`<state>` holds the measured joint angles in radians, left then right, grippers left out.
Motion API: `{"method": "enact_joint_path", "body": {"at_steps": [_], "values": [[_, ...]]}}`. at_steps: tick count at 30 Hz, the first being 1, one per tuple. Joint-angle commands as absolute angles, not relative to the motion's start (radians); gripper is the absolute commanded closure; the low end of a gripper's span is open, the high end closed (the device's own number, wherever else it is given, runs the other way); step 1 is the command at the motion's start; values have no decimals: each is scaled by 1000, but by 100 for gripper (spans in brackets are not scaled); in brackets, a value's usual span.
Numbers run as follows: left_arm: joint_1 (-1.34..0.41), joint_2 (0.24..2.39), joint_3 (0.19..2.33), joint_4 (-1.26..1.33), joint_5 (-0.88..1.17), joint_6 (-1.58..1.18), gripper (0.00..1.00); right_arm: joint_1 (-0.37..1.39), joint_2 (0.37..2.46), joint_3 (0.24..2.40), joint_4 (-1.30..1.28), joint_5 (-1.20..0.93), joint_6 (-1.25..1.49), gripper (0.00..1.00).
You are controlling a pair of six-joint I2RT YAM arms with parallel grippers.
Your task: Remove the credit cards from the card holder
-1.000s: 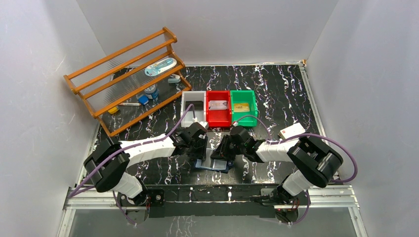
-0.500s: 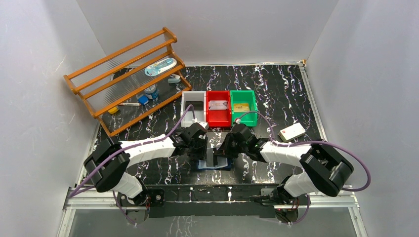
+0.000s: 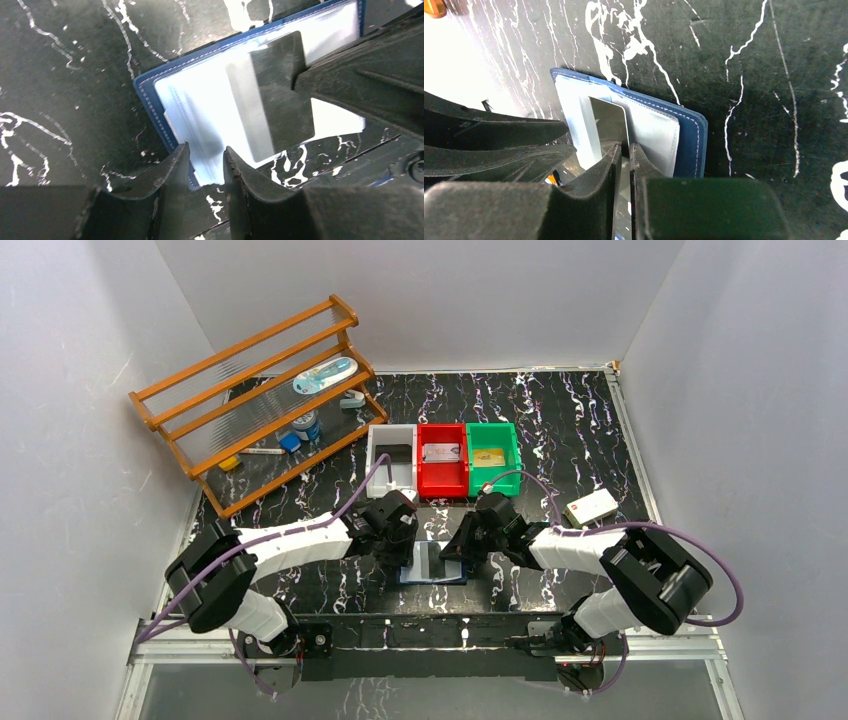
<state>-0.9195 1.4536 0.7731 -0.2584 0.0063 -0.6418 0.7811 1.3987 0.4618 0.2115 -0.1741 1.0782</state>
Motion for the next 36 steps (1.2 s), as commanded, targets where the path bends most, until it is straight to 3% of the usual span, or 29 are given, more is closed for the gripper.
{"method": "enact_joint_path", "body": {"at_steps": [1, 11, 19, 30, 33, 36], "values": [[-924, 1398, 834, -382, -56, -598, 68, 773, 1425, 443, 255, -192, 1099, 81], [-925, 1361, 832, -136, 113, -606, 58, 763, 1440, 451, 232, -187, 1113, 81], [-924, 1441, 713, -75, 156, -617, 66, 761, 1424, 452, 229, -193, 1110, 78], [-924, 1507, 663, -179, 51, -590, 75, 755, 1471, 404, 386, -278, 1152, 69], [-924, 1503, 657, -192, 36, -599, 76, 753, 1465, 371, 460, -304, 1154, 72], [-924, 1496, 649, -187, 26, -612, 76, 754, 1453, 358, 492, -297, 1161, 81]]}}
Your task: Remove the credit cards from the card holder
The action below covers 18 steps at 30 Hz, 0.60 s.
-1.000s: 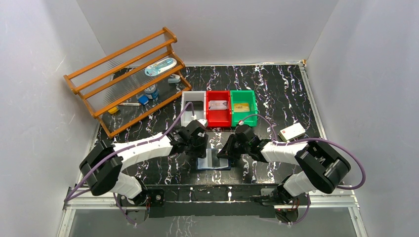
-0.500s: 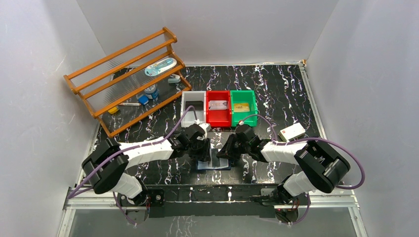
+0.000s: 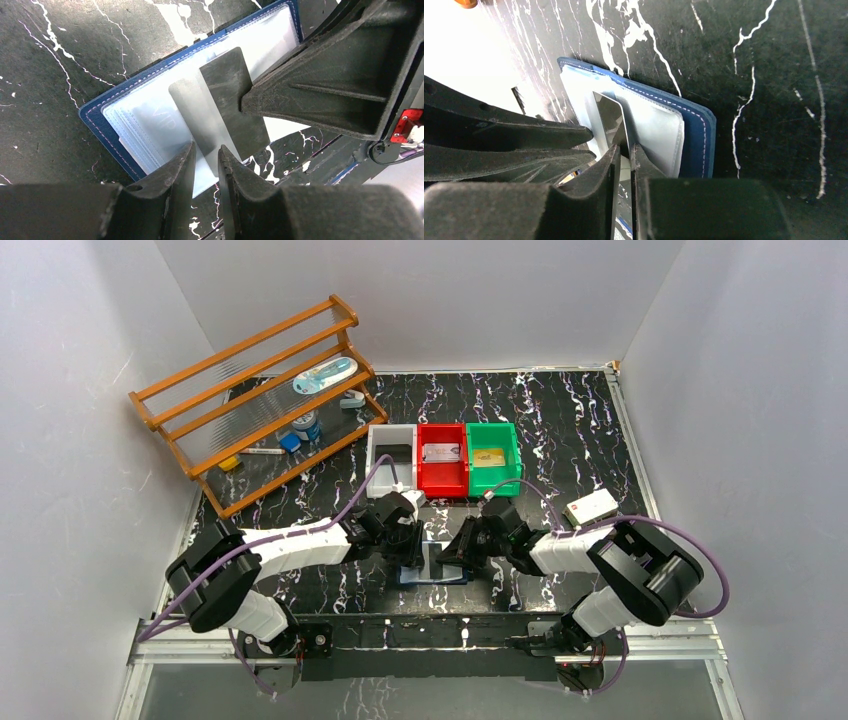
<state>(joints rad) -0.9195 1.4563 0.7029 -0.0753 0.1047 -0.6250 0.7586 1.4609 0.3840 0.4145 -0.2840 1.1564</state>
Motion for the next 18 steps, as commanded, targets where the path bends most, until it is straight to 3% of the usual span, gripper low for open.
{"method": "enact_joint_path", "body": {"at_steps": [1, 3, 6, 13, 18], "values": [[-924, 1494, 647, -187, 24, -615, 77, 754, 1448, 357, 494, -293, 1164, 86], [-924, 1490, 647, -187, 24, -619, 77, 755, 1435, 317, 500, -279, 1169, 96], [-924, 1480, 649, -191, 19, -621, 76, 754, 1404, 301, 477, -250, 1167, 100], [-924, 1496, 644, -163, 69, -591, 73, 752, 1318, 229, 477, -182, 1206, 98], [-925, 1498, 644, -162, 72, -578, 75, 753, 1333, 201, 583, -218, 1239, 89]]}}
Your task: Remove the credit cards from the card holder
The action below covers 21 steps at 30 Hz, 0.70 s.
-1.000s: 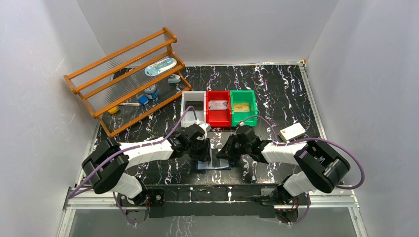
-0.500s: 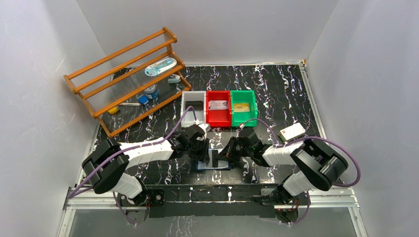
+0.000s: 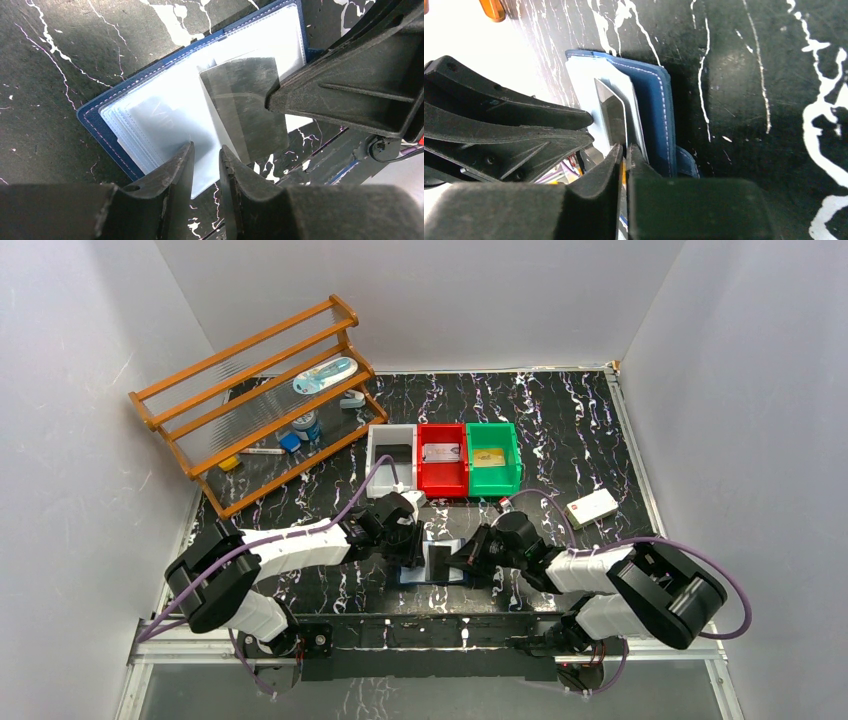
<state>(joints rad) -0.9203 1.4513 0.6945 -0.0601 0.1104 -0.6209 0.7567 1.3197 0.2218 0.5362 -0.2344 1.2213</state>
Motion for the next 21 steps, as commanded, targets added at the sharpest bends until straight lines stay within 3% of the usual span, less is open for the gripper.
{"method": "enact_joint_path", "body": {"at_steps": [1, 3, 13, 16, 19, 21], "values": [[-925, 1496, 645, -166, 68, -575, 75, 752, 1342, 201, 596, -223, 1243, 81], [-926, 1499, 652, -181, 55, -570, 77, 753, 1365, 201, 628, -230, 1259, 73], [-925, 1519, 660, -209, 47, -581, 82, 754, 1463, 190, 738, -232, 1318, 71], [-925, 1513, 656, -210, 45, -580, 83, 753, 1466, 189, 754, -245, 1304, 75], [-925, 1505, 654, -217, 36, -581, 84, 754, 1465, 200, 764, -271, 1281, 94], [-925, 1468, 655, -220, 20, -593, 83, 752, 1362, 203, 626, -205, 1233, 100]]}}
